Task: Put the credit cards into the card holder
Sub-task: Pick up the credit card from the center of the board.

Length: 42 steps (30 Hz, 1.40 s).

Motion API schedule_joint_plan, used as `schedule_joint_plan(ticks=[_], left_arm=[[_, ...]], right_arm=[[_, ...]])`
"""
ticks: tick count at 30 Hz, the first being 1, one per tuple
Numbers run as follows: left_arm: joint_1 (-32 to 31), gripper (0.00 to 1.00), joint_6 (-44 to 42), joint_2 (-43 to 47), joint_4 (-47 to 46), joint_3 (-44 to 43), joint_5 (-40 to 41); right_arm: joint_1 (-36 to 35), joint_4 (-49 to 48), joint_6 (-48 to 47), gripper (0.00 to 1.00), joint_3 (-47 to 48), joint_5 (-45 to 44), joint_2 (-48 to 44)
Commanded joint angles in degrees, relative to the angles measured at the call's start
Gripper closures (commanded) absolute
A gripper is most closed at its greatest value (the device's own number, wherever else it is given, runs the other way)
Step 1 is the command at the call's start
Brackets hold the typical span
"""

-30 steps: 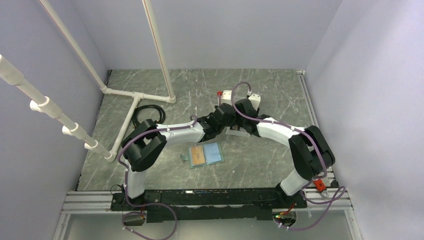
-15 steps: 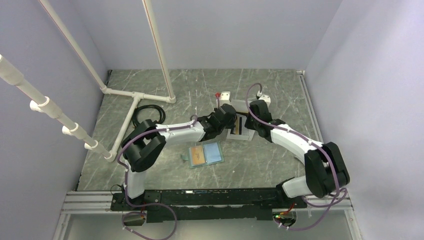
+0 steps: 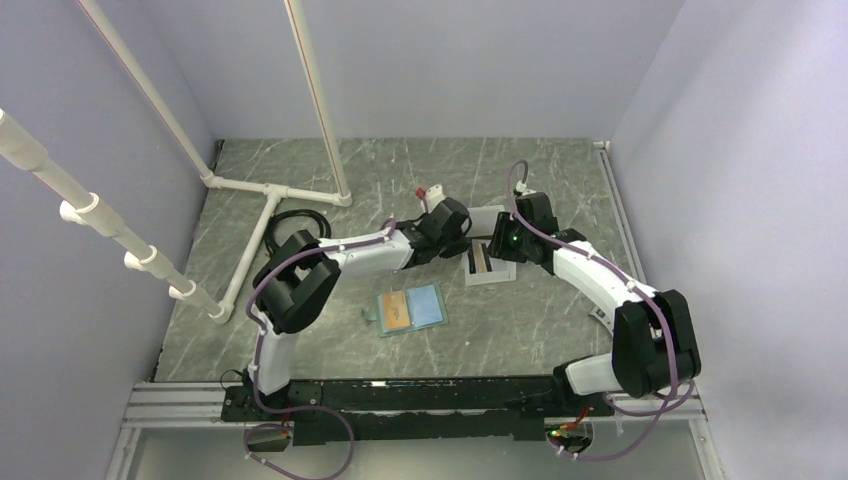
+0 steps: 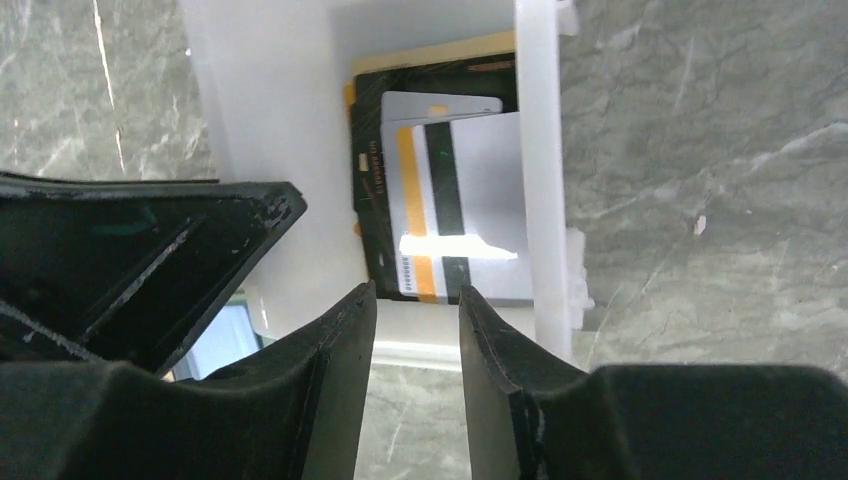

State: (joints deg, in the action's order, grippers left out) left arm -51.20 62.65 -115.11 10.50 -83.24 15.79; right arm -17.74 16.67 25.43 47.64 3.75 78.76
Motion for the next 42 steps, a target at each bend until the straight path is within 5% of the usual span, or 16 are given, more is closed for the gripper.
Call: schedule_joint_plan(ticks=[1, 10, 18, 22, 25, 29, 36, 42], left_arm=[[2.64, 1.0, 2.78, 2.51, -25.1, 12.83, -11.15], [6.68, 1.0, 9.13, 1.26, -54.55, 27.73, -18.8], [6.21, 1.0, 11.3, -5.78, -75.44, 30.59, -22.06], [6.28, 1.0, 5.78, -2.91, -64.95, 28.02, -20.35], [6.81, 1.0, 8.85, -5.03, -69.21, 28.57, -20.47], [2.41, 1.0, 4.36, 0.15, -59.33, 31.06, -10.59], [-0.6, 1.0, 1.3, 2.19, -52.25, 28.47, -4.02], [-2.62, 1.0, 2.76, 2.95, -47.6, 27.71, 1.63]], right_arm=[[1.75, 3.55, -1.88, 0.61, 3.25, 6.45, -2.47], [0.71, 8.6, -2.5, 0.6, 6.07, 8.25, -4.87], [-1.12, 12.05, -3.4, 0.56, 10.48, 7.71, -5.55], [-1.16, 9.76, -3.32, 0.55, 8.39, 7.49, -6.46], [-2.26, 13.03, -3.42, 0.54, 10.57, 5.43, -3.83], [-8.66, 13.67, -4.29, 0.46, 11.64, -4.29, -5.39], [-15.33, 18.66, 0.73, 0.51, 15.97, -20.05, 0.77], [-17.43, 24.3, 7.59, 0.66, 19.94, -30.24, 6.9]])
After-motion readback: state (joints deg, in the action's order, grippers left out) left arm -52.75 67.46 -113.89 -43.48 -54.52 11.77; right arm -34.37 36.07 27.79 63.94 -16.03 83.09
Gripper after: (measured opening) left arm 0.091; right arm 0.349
